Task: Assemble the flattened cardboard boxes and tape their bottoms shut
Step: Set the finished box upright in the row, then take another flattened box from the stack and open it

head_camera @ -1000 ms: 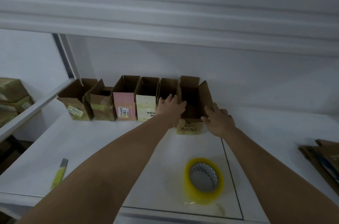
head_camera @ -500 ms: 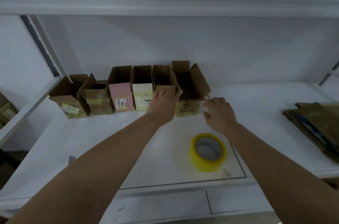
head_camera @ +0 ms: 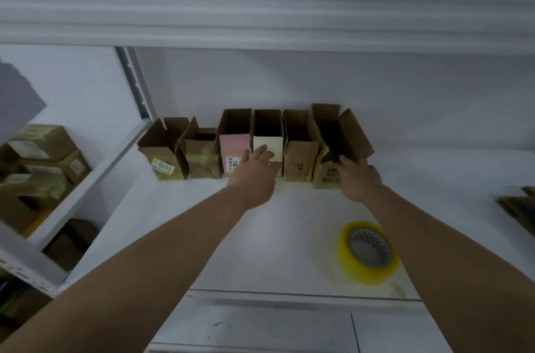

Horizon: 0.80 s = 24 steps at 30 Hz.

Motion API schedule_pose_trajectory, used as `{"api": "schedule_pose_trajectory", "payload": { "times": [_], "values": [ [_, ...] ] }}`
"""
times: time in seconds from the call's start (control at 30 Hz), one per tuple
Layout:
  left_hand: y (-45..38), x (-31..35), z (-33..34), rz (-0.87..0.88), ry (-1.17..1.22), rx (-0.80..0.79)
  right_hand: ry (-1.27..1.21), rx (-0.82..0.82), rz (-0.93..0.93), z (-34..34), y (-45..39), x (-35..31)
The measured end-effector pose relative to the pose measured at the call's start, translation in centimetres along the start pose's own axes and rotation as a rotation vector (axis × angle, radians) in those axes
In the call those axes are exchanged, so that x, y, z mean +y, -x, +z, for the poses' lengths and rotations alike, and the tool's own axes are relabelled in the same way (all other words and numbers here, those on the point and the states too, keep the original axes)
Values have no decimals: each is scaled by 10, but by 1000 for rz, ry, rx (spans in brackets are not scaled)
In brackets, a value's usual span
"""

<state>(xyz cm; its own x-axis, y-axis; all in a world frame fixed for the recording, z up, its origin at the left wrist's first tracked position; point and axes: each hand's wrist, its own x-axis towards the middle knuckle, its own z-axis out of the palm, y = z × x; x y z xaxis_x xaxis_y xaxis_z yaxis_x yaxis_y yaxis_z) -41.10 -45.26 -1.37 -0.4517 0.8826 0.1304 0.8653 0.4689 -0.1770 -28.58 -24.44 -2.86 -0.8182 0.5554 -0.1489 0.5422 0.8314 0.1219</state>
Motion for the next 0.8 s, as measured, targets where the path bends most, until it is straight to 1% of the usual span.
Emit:
{"api": "schedule_pose_trajectory", "payload": {
  "times": [0.17,0.27,0.37,0.5,0.6,0.7,0.8],
  "values": [
    [5,-5,-4,-11,-19,-50,-28,-40,57,1,1,-7],
    [2,3,-5,27,-22,-44,-86,5,76,5,10,-9],
    [-1,17,-3,70,11,-26,-90,62,66,5,26,-8],
    [-6,45,-6,168,35,-8,-82,110,108,8,60,2],
    [-11,69,-10,235,30,-4,-76,76,155,8,86,14],
    [-14,101,-17,329,92,-16,-77,69,242,11,122,33],
    [-15,138,-28,441,133,5,-65,43,333,15,156,58]
  ]
}}
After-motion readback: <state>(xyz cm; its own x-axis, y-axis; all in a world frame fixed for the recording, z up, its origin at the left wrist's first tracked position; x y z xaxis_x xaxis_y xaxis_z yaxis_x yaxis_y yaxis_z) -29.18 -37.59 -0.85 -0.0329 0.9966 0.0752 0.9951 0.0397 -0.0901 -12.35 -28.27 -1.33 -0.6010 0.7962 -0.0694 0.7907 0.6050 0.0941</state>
